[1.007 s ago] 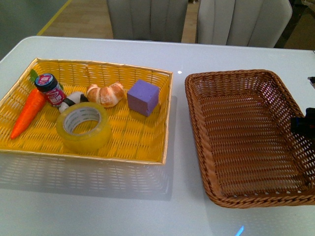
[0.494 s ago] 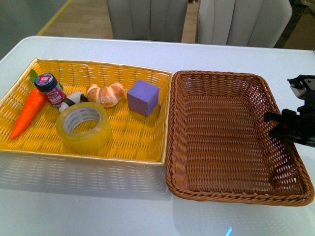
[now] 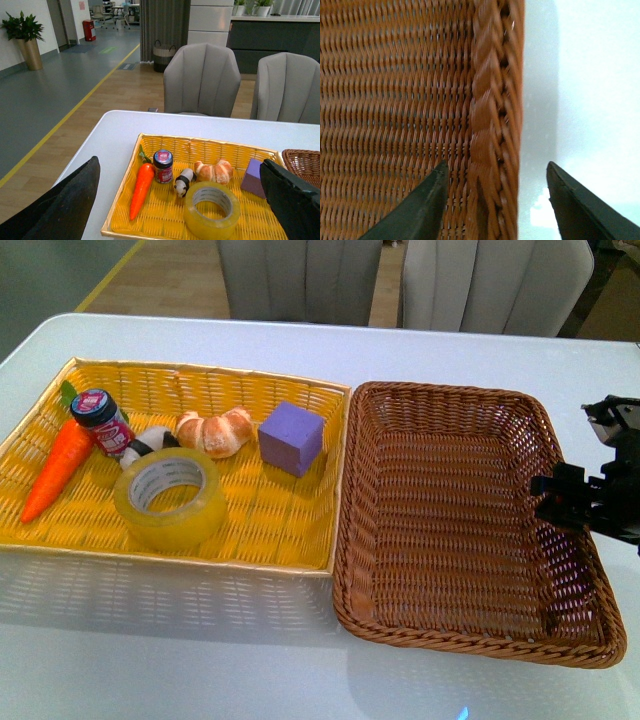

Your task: Move tape to another basket

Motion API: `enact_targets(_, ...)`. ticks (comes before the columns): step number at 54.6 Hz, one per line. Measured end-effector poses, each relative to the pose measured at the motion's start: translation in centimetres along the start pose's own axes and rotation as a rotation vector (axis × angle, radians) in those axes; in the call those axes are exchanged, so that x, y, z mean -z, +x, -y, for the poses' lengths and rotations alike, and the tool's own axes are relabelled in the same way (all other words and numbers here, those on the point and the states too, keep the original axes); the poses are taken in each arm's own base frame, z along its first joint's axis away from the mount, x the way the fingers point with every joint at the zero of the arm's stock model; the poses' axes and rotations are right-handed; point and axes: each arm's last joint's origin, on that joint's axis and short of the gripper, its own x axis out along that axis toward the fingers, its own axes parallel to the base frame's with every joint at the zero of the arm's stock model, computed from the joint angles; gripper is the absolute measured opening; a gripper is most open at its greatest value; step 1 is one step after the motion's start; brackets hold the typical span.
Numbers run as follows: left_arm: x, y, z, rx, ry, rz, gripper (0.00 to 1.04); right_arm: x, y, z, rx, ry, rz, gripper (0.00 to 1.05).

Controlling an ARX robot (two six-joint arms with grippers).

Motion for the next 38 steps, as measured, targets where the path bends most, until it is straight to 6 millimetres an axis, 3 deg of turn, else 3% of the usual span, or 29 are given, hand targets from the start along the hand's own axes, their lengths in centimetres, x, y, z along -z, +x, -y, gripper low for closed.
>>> enact_targets(6,0.0,0.0,0.0,0.0,0.0,0.0,0.96,-1.6,-2.8,0.7,0.014,-0.025,0.113,0.8)
enact_targets(14,0.0,0.0,0.0,0.0,0.0,0.0,0.96,-2.4,-6.9,1.3,0.023,-0.068,0.247,0.97)
enact_targets(27,0.0,0.0,0.0,0.0,0.0,0.0,0.96,-1.4,-14.0,1.5,0.017,-0.103,0.419,0.96)
enact_targets(30,0.0,0.0,0.0,0.0,0.0,0.0,0.96,-0.3,-14.8,1.5,0.035,-0.129,0.649,0.83)
enact_targets(38,0.0,0.0,0.0,0.0,0.0,0.0,0.96,2.1,-16.6,0.6,0.023,-0.165,0.861,0.58)
